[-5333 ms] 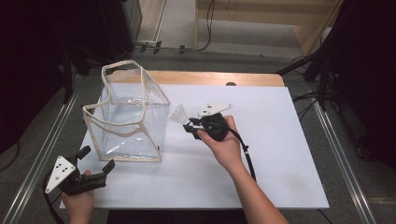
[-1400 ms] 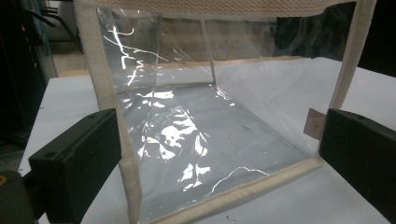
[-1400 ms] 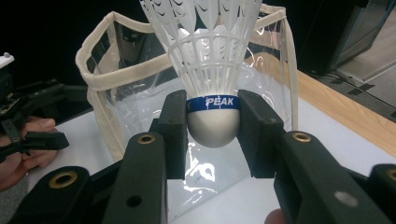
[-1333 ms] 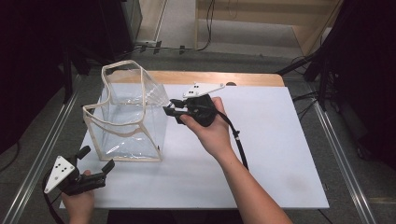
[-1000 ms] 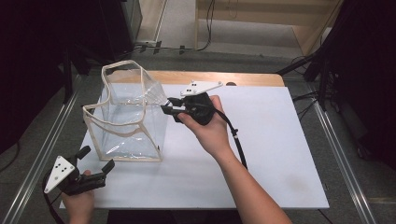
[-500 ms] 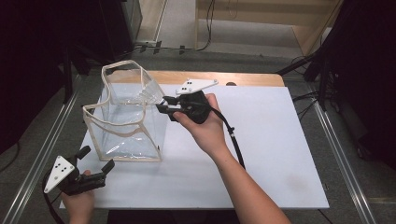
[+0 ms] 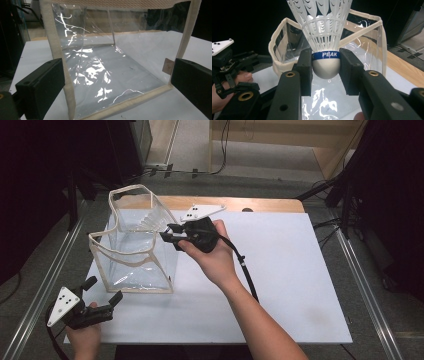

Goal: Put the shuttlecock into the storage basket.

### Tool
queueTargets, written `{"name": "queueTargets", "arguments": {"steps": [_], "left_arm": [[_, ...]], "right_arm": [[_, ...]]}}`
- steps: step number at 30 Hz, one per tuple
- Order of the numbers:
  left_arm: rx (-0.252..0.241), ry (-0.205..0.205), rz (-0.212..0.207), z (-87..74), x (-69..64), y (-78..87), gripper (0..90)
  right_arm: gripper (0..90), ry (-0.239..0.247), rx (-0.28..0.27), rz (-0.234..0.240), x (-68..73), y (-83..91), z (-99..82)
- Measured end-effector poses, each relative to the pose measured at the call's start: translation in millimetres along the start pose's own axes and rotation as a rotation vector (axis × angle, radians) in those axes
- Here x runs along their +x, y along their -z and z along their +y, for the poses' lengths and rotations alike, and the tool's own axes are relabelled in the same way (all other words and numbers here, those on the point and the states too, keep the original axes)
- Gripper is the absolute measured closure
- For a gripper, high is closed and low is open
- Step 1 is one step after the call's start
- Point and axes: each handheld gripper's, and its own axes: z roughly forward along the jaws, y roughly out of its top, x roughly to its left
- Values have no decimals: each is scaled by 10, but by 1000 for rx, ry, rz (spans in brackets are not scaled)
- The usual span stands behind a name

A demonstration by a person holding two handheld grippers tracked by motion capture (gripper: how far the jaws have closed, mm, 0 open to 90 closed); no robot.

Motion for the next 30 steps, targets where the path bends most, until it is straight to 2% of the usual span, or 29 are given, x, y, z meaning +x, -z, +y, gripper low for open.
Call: {"name": "queueTargets", "arguments": {"steps": [30], "left_arm": [[-2,5,-2,1,4,-1,0]], "right_arm": [[628,36,6,57,221,-234,174]]}}
